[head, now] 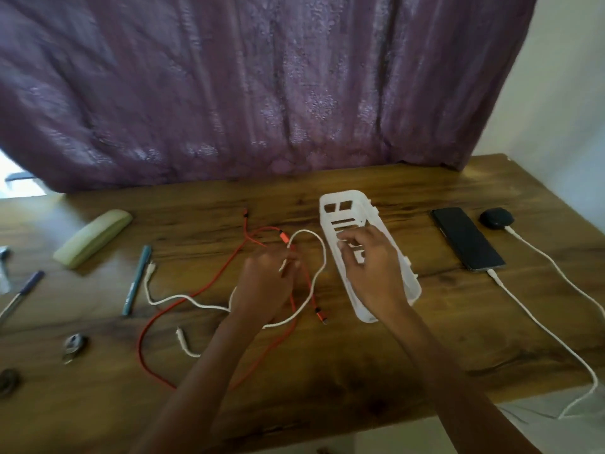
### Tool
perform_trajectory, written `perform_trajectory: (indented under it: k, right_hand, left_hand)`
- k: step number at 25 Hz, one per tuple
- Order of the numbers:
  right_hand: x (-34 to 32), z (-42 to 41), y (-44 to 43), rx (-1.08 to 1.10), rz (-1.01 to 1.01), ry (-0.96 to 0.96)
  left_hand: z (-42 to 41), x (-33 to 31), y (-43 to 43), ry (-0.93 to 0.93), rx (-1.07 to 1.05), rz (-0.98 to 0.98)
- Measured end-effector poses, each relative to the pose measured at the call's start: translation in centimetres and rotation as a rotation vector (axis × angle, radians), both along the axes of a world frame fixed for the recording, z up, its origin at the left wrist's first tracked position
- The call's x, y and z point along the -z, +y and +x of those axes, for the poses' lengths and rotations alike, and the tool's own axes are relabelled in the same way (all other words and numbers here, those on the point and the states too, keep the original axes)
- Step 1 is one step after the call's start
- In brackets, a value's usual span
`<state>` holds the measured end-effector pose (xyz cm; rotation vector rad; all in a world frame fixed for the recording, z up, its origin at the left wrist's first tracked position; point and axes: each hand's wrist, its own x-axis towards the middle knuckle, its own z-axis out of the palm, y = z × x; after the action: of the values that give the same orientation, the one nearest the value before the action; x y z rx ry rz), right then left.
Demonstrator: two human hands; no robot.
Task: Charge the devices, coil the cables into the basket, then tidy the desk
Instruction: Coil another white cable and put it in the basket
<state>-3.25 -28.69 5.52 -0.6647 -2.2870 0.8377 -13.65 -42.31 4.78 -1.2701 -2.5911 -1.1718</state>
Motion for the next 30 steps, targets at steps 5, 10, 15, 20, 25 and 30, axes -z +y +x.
perform_trajectory:
  k: [5, 10, 15, 20, 25, 30]
  right_hand:
    - [2.5, -4.2, -4.1, -0.293, 0.044, -0.169]
    - [5.4, -7.7, -9.4, -0.476, 0.018, -0.312]
    - [5.8, -10.5, -13.8, -0.555, 0.123, -0.360]
    - [6.9, -10.3, -15.0, -0.670, 0.290, -0.319]
    - [8.3, -9.7, -15.3, -0.620, 0.372, -0.211]
    - [6.1, -9.1, -15.3, -0.508, -0.037, -0.127]
  left_hand:
    - [-1.0, 1.5, -6.3, -0.088, -0.300, -0.045]
    - [-1.9, 3.8, -12.2, -0.079, -0.463, -0.131]
    - [-2.0, 5.7, -15.9, -0.091, -0.491, -0.179]
    - [-1.9, 5.9, -17.7, -0.083, -0.371, -0.123]
    - [-2.2, 7.7, -18.3, -0.085, -0.288, -0.293]
    - [-2.7, 6.2, -17.7, 0.063, -0.441, -0.131]
